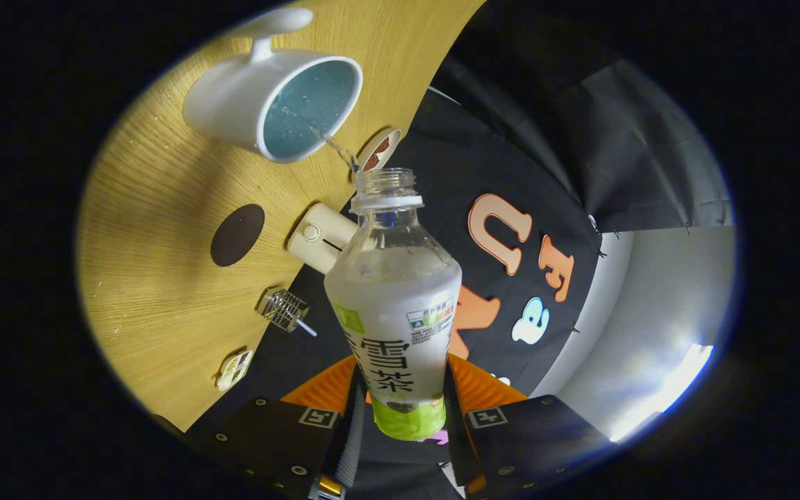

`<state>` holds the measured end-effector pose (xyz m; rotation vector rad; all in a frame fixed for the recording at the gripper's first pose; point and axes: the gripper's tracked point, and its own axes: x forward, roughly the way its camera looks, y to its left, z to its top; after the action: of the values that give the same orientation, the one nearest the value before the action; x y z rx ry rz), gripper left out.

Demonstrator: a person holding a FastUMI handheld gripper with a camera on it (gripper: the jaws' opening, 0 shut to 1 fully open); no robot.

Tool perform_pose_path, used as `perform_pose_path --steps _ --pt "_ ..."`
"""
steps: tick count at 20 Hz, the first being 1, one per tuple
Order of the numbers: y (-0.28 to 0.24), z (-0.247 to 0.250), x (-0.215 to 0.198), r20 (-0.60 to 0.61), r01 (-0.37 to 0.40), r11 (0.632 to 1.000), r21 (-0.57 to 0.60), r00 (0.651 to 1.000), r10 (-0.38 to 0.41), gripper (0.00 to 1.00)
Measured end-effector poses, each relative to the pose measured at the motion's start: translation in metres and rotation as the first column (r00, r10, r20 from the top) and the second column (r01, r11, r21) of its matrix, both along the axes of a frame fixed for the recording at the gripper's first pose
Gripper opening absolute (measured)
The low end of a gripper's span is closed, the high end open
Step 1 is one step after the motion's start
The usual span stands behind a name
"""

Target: Take the bottle from table, then pour the juice into the cup, finally place the bottle on the coaster

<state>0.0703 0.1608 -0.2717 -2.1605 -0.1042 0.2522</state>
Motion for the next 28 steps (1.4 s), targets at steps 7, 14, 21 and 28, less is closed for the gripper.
perform_pose_path --steps 7,14,21,28 --pt "0.009 0.002 0.001 -0.005 -0.057 0.996 -0.073 0.998 0.056 0.53" --pt "0.015 0.005 0.000 -0.006 -0.089 0.988 -0.122 0.996 0.089 0.53" --pt "0.023 0.001 -0.002 -0.018 -0.127 0.982 -0.142 0.992 0.126 0.53" --pt "0.005 -0.028 -0.006 -0.130 -0.012 0.999 0.032 0.991 0.016 0.53"
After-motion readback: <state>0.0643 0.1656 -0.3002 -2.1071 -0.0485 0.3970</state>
